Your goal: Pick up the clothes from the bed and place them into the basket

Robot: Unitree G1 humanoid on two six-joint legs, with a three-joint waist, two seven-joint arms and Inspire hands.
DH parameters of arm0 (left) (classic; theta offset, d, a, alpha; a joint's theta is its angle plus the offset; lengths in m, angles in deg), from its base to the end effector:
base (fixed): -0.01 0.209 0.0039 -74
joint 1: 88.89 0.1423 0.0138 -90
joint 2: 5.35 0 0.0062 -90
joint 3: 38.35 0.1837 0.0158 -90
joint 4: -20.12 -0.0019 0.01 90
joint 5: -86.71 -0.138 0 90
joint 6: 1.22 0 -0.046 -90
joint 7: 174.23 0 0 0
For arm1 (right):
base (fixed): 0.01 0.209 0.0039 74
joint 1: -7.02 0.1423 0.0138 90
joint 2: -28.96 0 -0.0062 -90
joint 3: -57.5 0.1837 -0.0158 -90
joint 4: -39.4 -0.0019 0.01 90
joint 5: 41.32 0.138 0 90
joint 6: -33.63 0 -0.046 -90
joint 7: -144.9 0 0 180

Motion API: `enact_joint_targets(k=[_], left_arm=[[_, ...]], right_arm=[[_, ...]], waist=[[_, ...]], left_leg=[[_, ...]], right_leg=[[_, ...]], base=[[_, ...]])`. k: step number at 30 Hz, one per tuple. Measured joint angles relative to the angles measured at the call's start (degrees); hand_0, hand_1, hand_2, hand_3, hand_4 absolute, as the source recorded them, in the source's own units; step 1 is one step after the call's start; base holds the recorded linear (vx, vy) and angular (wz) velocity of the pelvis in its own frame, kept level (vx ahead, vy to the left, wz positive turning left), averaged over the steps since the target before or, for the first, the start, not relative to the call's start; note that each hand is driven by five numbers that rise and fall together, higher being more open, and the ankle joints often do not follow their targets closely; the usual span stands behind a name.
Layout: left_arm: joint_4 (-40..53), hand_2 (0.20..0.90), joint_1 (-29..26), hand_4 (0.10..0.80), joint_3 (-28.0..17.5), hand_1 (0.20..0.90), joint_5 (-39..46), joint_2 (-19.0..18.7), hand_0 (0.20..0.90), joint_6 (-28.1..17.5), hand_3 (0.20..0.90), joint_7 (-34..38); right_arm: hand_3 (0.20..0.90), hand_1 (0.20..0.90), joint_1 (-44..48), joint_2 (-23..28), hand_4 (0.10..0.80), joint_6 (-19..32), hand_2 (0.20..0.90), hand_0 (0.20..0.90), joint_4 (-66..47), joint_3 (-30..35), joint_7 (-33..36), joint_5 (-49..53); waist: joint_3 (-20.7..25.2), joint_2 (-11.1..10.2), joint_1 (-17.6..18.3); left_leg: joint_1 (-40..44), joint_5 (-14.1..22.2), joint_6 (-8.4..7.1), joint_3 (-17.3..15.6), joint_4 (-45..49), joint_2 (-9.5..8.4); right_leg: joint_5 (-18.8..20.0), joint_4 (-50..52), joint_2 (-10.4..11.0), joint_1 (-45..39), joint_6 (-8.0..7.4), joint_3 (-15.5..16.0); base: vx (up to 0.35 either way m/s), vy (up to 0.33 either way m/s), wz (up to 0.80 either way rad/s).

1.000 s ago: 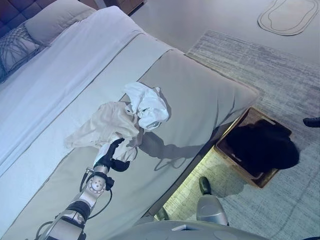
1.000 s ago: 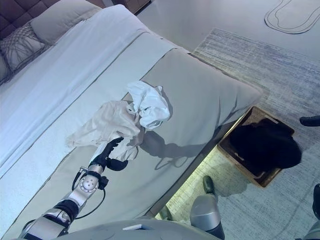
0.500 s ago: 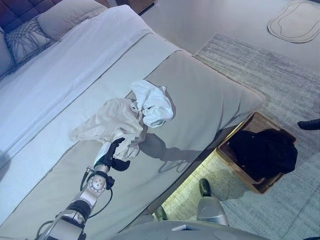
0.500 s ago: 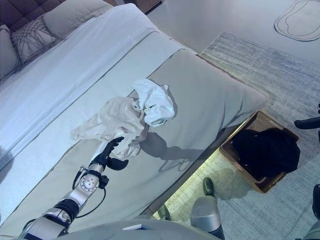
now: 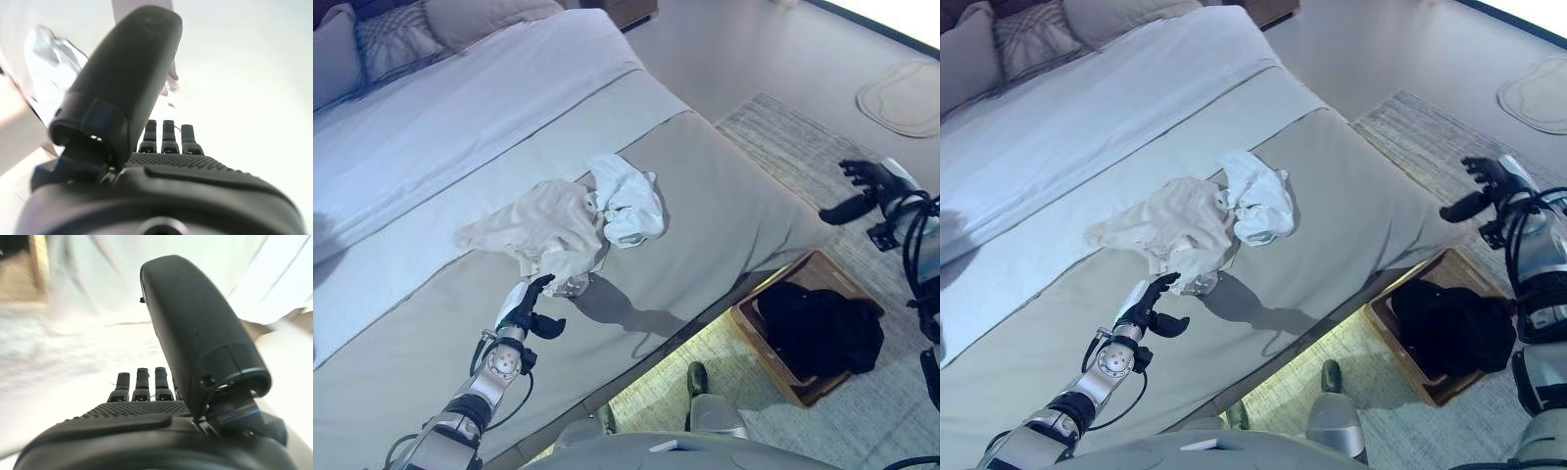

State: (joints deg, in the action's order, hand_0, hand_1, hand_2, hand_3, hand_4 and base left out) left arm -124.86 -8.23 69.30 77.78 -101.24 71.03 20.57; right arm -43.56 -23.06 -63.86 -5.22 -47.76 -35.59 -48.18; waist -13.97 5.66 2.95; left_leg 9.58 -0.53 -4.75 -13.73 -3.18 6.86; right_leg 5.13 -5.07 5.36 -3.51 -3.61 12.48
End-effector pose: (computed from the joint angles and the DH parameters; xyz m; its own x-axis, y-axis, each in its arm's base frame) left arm 0.1759 0.2280 -0.0606 0.9053 0.1290 -0.4047 0.1599 0.7792 0.6061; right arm 0.2860 -0.3477 0.1638 0.9098 -0.4078 -0.0774 0.1345 0.4659 -0.8745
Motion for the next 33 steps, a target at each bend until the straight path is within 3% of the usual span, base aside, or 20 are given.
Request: enact_joint_targets(k=[5,13,16,20,24,30,33], left_arm=[[-0.43,0.900,2.92,0.800,-0.06,0.900,-0.05,-0.01,0.900,0.01,0.900,1.09],[0.59,0.900,4.10,0.800,0.08,0.900,0.78,-0.02,0.900,-2.68,0.900,1.63],[3.38,0.900,2.50,0.800,0.18,0.900,2.35,-0.49,0.900,-3.82,0.900,1.73],[6.60,0.900,-0.79,0.800,0.18,0.900,2.85,-1.52,0.900,-4.85,0.900,2.25],[9.66,0.900,-2.13,0.800,0.12,0.900,4.87,-2.93,0.900,-4.94,0.900,3.88],[12.99,0.900,-0.69,0.800,0.03,0.900,6.82,-4.71,0.900,-4.89,0.900,4.25],[16.91,0.900,-0.11,0.800,0.04,0.900,6.81,-5.42,0.900,-4.94,0.900,4.27]], right_arm=[[0.900,0.900,3.36,-0.90,0.800,-0.51,0.900,0.900,-0.49,-1.51,6.68,-1.68],[0.900,0.900,10.24,-1.42,0.800,-2.36,0.900,0.900,-0.34,-6.82,8.77,-3.90],[0.900,0.900,16.65,-1.37,0.800,-3.52,0.900,0.900,-0.28,-8.64,9.47,-3.90],[0.900,0.900,22.01,-1.28,0.800,-5.22,0.900,0.900,-0.30,-10.58,10.30,-3.89],[0.900,0.900,23.81,-1.34,0.800,-6.14,0.900,0.900,-0.61,-12.54,10.31,-3.84],[0.900,0.900,23.82,-2.02,0.800,-7.14,0.900,0.900,-0.59,-13.82,10.23,-3.24],[0.900,0.900,23.82,-2.09,0.800,-7.23,0.900,0.900,-0.48,-13.81,10.26,-2.03]], waist=[[0.06,-0.15,-3.15],[-0.29,0.11,-5.93],[-4.03,0.79,-6.22],[-10.09,0.92,-6.98],[-15.76,0.79,-8.85],[-17.27,0.98,-9.77],[-17.56,1.02,-10.85]], left_leg=[[-1.67,0.00,0.00,2.24,1.22,-0.31],[-9.43,-0.32,0.47,4.82,4.50,-1.99],[-16.14,-0.35,0.51,5.83,9.19,-3.02],[-21.24,0.22,1.35,6.74,13.43,-4.33],[-27.16,3.96,2.55,7.69,23.13,-4.90],[-36.80,11.05,2.82,9.48,40.31,-4.68],[-40.18,13.74,3.03,9.78,46.48,-3.84]], right_leg=[[-0.02,0.01,0.46,-0.25,0.01,2.28],[-0.30,3.49,2.55,6.42,-0.26,4.12],[-2.61,11.30,4.94,13.82,-0.32,4.25],[-7.26,23.92,8.35,22.05,1.13,3.90],[-11.51,35.42,11.11,28.67,3.20,2.80],[-17.92,49.86,13.94,36.30,5.28,1.79],[-20.04,54.67,13.99,39.22,5.85,0.71]], base=[[0.046,0.047,0.24],[-0.111,0.085,0.15],[-0.151,0.007,0.17],[-0.055,-0.005,0.21],[0.005,-0.048,0.15],[-0.021,-0.029,0.12],[0.006,-0.040,-0.02]])
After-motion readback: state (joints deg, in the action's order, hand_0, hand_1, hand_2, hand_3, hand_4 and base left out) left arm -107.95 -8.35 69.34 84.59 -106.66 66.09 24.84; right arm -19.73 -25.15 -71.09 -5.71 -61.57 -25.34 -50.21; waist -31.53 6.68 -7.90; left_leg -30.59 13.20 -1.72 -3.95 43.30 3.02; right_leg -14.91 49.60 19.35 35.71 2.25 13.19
